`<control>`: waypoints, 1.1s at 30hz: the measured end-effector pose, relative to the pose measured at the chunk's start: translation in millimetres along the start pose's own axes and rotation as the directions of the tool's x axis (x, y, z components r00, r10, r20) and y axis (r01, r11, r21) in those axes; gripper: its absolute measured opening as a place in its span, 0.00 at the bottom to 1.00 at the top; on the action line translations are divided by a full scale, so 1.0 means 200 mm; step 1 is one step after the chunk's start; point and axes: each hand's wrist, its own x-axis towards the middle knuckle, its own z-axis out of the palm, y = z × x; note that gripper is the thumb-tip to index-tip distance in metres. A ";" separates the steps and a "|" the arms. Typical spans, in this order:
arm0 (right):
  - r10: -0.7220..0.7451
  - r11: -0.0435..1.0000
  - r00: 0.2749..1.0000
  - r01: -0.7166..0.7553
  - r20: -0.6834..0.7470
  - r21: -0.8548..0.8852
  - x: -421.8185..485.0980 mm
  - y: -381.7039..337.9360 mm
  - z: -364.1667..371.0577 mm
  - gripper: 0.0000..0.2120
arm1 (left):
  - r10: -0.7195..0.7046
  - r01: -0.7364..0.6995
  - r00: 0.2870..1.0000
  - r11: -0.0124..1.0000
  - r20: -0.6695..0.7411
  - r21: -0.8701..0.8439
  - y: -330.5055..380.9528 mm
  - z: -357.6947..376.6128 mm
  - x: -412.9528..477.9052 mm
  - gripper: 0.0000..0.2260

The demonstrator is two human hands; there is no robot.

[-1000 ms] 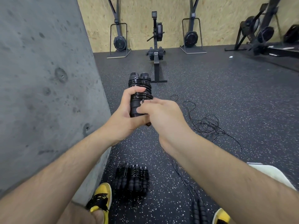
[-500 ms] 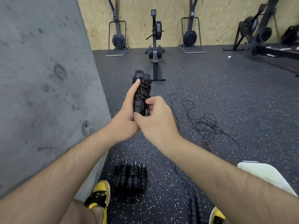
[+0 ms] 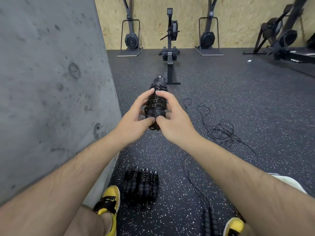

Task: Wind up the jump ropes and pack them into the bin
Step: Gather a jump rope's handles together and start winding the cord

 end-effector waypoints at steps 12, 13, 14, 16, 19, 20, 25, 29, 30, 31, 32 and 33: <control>0.190 0.970 0.982 -0.183 -0.026 0.157 0.08 0.17 0.09 0.21 | -0.118 0.122 0.988 0.992 -0.100 0.025 -0.18 0.02 0.01 0.29; 0.216 0.966 0.976 -0.210 -0.027 0.153 0.09 0.20 0.11 0.22 | -0.145 0.147 0.984 0.989 -0.102 0.009 -0.21 0.03 0.01 0.29; 0.243 0.960 0.970 -0.237 -0.025 0.148 0.09 0.23 0.13 0.22 | -0.173 0.173 0.979 0.985 -0.107 -0.011 -0.24 0.05 0.01 0.29; 0.286 0.954 0.958 -0.284 -0.004 0.099 0.10 0.31 0.15 0.22 | -0.224 0.219 0.967 0.974 -0.122 -0.051 -0.33 0.09 0.00 0.29; 0.344 0.938 0.938 -0.345 0.037 0.018 0.10 0.45 0.19 0.21 | -0.286 0.277 0.950 0.957 -0.127 -0.082 -0.53 0.18 -0.03 0.28; 0.368 0.930 0.929 -0.369 0.045 0.006 0.10 0.51 0.21 0.22 | -0.309 0.300 0.942 0.950 -0.133 -0.083 -0.59 0.20 -0.04 0.28; 0.508 0.861 0.858 -0.508 0.075 -0.012 0.01 0.89 0.46 0.23 | -0.471 0.473 0.871 0.881 -0.137 -0.021 -0.94 0.27 -0.18 0.24; 0.626 0.778 0.770 -0.628 0.128 -0.027 -0.15 1.15 0.63 0.21 | -0.593 0.597 0.801 0.802 -0.077 0.034 -1.23 0.32 -0.36 0.24; 0.646 0.761 0.751 -0.648 0.139 -0.035 -0.19 1.21 0.66 0.20 | -0.625 0.627 0.778 0.778 -0.056 0.039 -1.29 0.34 -0.41 0.24; 0.664 0.744 0.732 -0.668 0.149 -0.036 -0.22 1.27 0.69 0.19 | -0.646 0.647 0.762 0.761 -0.036 0.038 -1.36 0.36 -0.45 0.24; 0.682 0.726 0.714 -0.686 0.159 -0.034 -0.25 1.33 0.73 0.19 | -0.667 0.667 0.745 0.744 -0.021 0.045 -1.43 0.39 -0.49 0.24; 0.695 0.714 0.701 -0.700 0.161 -0.036 -0.27 1.37 0.76 0.19 | -0.680 0.679 0.733 0.732 -0.014 0.053 -1.47 0.41 -0.52 0.24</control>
